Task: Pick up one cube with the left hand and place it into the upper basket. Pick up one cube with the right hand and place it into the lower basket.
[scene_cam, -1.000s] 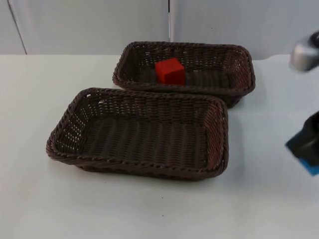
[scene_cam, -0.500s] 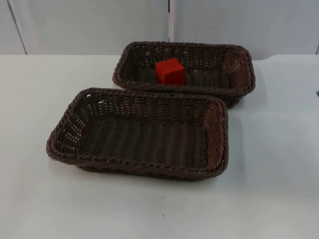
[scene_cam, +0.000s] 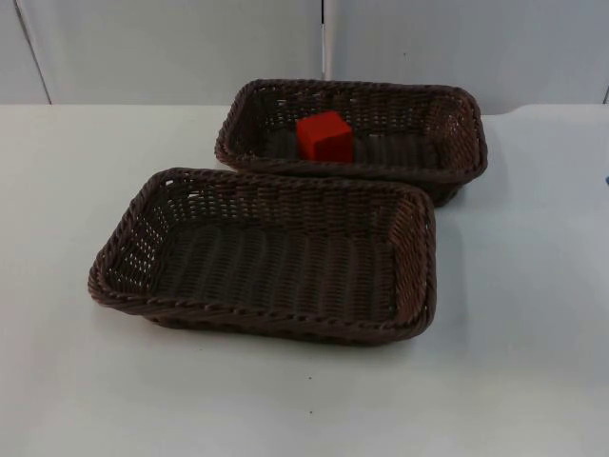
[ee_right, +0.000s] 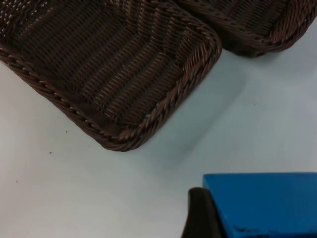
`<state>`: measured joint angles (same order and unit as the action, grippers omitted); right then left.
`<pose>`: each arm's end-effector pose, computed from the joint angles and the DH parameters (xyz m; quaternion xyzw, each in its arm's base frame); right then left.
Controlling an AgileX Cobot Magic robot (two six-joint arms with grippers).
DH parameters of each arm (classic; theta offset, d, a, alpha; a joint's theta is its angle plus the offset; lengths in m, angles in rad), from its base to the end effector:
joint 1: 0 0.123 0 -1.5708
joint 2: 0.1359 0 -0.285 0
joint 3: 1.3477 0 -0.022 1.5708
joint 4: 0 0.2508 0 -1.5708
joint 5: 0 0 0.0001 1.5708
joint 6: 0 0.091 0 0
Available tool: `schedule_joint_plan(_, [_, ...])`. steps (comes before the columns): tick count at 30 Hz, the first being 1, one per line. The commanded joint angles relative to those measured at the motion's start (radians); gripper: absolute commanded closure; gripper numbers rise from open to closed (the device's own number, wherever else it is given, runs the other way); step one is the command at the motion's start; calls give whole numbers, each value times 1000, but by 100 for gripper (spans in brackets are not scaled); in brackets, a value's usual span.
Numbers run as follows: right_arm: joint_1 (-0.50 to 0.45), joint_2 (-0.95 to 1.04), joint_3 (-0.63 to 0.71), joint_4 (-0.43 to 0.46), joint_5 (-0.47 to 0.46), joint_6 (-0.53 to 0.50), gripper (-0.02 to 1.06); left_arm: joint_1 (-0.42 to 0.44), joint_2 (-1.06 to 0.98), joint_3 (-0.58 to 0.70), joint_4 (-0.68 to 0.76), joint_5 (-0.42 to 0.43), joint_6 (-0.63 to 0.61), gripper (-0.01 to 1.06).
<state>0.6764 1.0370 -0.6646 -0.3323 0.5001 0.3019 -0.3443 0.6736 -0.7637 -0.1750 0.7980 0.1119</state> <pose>0.1660 0.1149 0.2742 -0.2715 0.8759 0.0636 0.3937 0.1093 -0.0513 0.3432 0.1753 0.8687 -0.1358 0.4429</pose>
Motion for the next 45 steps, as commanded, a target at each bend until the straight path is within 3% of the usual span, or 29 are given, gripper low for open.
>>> schedule_joint_plan(1, [7, -5, -3, 5, -8, 4, 104, -4, -7, 2, 7, -12, -7, 3])
schedule_joint_plan(13, [7, 58, -19, 29, -8, -4, 104, -4, -7, 2, 7, -43, -7, 3])
schedule_joint_plan(19, [17, 221, -124, 55, -8, -43, 104, -4, -7, 2, 9, -43, -7, 3])
schedule_joint_plan(31, [112, 661, -481, 53, -8, -93, 104, -4, -7, 2, 27, -44, -7, 3])
schedule_joint_plan(45, [116, 1066, -863, 102, -6, -93, 104, -4, -7, 2, 31, -44, -7, 3])
